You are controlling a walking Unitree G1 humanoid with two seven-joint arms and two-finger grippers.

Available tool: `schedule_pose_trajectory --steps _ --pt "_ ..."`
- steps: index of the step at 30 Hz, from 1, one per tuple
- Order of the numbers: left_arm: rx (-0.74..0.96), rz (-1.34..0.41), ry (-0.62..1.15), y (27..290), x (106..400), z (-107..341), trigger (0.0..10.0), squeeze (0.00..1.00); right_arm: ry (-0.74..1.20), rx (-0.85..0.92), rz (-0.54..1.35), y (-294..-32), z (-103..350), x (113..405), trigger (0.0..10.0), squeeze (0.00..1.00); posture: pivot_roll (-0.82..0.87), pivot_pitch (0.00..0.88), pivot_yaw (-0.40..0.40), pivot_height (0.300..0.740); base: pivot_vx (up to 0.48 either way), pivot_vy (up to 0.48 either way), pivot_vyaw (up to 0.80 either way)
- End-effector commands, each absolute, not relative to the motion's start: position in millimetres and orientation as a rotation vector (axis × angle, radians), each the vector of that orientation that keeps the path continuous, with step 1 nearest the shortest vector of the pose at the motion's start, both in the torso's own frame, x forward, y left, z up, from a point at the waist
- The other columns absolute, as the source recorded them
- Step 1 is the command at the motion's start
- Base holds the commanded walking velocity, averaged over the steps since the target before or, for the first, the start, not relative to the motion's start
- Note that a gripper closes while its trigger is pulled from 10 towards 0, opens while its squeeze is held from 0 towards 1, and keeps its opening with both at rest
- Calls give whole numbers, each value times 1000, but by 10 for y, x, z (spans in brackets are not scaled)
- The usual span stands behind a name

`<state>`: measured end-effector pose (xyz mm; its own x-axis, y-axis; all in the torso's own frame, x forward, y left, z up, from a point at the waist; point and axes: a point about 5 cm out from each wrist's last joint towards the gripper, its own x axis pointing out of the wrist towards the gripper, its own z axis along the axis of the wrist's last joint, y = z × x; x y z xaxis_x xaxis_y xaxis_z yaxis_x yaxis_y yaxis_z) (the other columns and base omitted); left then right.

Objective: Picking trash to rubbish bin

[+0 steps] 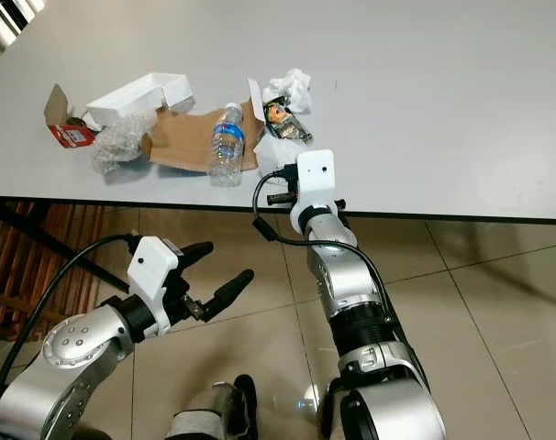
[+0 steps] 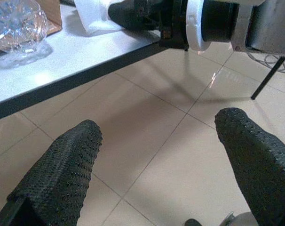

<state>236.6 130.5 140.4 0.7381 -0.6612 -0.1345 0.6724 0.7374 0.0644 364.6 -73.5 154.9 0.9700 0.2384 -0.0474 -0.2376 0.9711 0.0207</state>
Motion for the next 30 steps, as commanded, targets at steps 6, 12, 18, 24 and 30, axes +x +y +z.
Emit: schedule_pose_trajectory --steps 6,12,18,24,30 --pt "134 -717 92 1296 2426 1371 10000 0 -16 13 185 -889 1739 3714 0 0 166 190 80 740 0 0 0" --pt "130 -711 69 1235 2494 1360 10000 0 -89 -39 118 -1095 1837 3713 0 0 143 161 71 740 0 0 0" --pt "119 -716 50 1172 2559 1347 10000 0 -70 -38 122 -1219 1793 3708 10000 0 116 139 62 740 0 0 0" --pt "114 -720 38 1128 2593 1325 10000 0 -133 -165 81 -1291 1867 3729 10000 0 100 130 59 740 0 0 0" --pt "108 -715 21 1084 2637 1302 10000 0 -202 -161 96 -1373 1963 3698 10000 0 76 116 44 740 0 0 0"
